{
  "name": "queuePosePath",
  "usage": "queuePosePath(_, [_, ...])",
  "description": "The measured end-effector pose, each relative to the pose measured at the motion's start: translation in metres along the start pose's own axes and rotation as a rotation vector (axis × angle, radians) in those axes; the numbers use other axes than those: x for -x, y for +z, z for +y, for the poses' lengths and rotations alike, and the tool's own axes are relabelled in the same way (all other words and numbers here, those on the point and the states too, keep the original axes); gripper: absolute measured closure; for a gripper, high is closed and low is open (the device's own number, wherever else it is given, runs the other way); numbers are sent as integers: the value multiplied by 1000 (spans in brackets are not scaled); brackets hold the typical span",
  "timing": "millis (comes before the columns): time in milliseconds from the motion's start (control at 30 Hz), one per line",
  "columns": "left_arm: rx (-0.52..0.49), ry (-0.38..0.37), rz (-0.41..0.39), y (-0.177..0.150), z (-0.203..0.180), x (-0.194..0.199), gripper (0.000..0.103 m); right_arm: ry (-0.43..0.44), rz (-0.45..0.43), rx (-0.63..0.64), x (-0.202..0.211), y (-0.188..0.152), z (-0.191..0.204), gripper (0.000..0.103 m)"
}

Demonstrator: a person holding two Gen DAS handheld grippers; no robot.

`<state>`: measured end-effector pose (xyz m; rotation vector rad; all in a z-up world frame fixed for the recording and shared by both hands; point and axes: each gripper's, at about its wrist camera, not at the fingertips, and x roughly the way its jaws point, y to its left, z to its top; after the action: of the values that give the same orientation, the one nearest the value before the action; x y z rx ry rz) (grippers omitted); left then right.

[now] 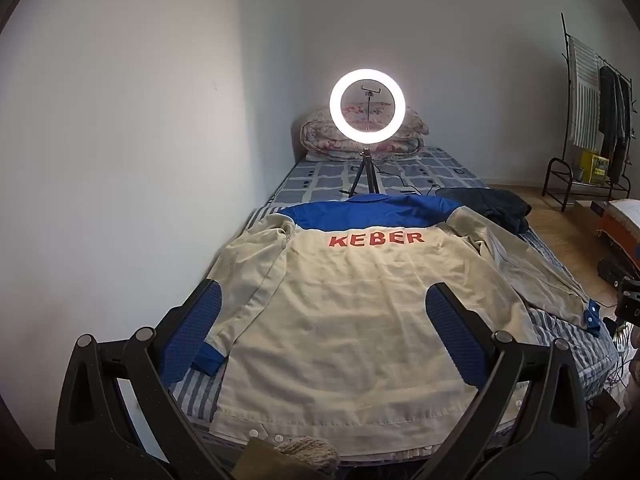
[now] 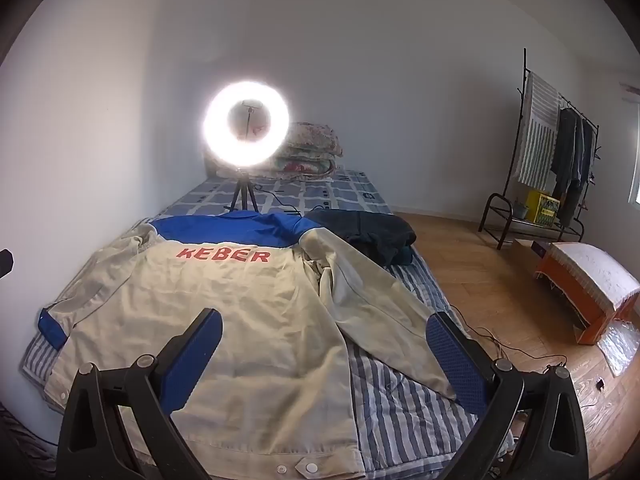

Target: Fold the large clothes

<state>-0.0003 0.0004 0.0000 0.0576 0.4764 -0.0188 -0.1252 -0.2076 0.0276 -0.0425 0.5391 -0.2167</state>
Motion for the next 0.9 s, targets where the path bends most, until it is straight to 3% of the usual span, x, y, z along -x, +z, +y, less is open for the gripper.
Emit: queuePosePath(900, [14,4,-24,8,5,12,0,-2,0,3,0,0,0,0])
